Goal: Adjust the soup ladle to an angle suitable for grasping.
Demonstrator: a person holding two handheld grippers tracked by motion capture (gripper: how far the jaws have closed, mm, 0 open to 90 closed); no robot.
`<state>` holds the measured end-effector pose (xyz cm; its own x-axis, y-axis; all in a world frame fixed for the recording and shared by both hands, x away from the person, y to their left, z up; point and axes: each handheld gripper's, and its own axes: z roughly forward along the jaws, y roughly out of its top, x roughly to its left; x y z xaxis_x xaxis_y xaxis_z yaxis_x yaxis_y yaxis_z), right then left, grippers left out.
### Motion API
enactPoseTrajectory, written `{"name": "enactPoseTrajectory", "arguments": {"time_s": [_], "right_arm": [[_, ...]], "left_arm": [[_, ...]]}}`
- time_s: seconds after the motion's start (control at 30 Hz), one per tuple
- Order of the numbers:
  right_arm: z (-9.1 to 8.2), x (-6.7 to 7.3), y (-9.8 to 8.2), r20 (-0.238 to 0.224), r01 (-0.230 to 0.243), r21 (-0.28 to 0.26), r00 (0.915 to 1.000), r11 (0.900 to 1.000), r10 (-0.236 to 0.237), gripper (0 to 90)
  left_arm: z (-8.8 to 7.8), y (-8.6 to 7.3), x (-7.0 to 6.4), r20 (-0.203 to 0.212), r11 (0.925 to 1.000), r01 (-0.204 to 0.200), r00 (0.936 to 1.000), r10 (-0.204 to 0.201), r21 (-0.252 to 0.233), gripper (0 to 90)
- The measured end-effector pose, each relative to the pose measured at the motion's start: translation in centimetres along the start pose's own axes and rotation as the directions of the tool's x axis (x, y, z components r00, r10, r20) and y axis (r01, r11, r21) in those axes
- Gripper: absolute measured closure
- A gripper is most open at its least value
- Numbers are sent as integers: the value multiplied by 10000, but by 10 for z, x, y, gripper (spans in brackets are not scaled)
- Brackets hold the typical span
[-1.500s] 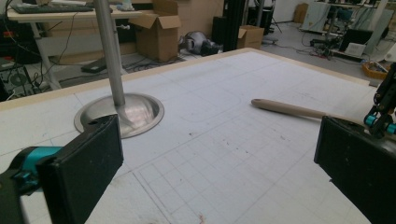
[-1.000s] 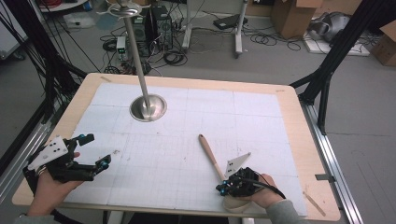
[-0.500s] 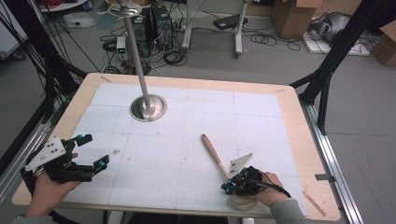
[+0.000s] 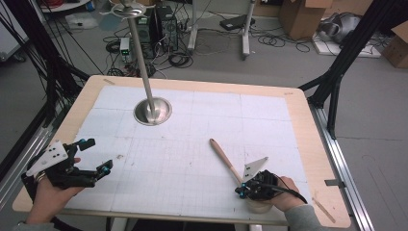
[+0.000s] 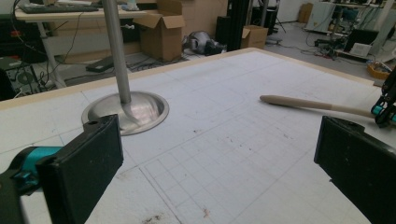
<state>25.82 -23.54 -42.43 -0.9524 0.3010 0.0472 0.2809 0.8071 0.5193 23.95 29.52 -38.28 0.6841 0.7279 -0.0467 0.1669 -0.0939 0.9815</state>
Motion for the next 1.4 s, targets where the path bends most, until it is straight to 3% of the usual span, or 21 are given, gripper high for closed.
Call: {"name": "enactPoseTrajectory", "arguments": {"time_s": [0.37, 0.63, 0.97, 1.0, 1.03, 1.2, 1.27, 1.4], "right_arm": [[-7, -6, -8, 431, -267, -15, 9987, 9996, 268, 900], [-8, -5, -9, 876, 134, 408, 9960, 9991, -170, 900], [-9, -5, -7, 944, 239, 607, 9951, 9979, -296, 900], [-10, -5, -7, 960, 178, 519, 9951, 9985, -227, 900], [-13, -5, -4, 973, 99, 94, 9952, 9999, -108, 900], [-17, -5, 5, 1124, -41, -384, 9936, 9993, 84, 900], [-19, -6, 14, 1290, -95, -948, 9914, 9955, 218, 900], [-20, -10, 27, 1541, -447, -1309, 9859, 9904, 648, 900]], "left_arm": [[0, 0, 0, 2, 10000, 11, 10000, -11, 5, 18], [-1, 0, 1, -16, 10000, -10, 10000, 10, 9, 18], [1, 0, 0, 31, 10000, 9, 10000, -9, -4, 17], [1, 1, -1, 44, 10000, 9, 10000, -9, -2, 18], [2, 1, -1, 54, 10000, 6, 10000, -6, -12, 17], [4, 1, -1, 115, 10000, 15, 9999, -14, -39, 18], [5, 2, -1, 140, 10000, 43, 9999, -42, -56, 17], [6, 3, 0, 168, 9999, 76, 9998, -74, -116, 18]]}}
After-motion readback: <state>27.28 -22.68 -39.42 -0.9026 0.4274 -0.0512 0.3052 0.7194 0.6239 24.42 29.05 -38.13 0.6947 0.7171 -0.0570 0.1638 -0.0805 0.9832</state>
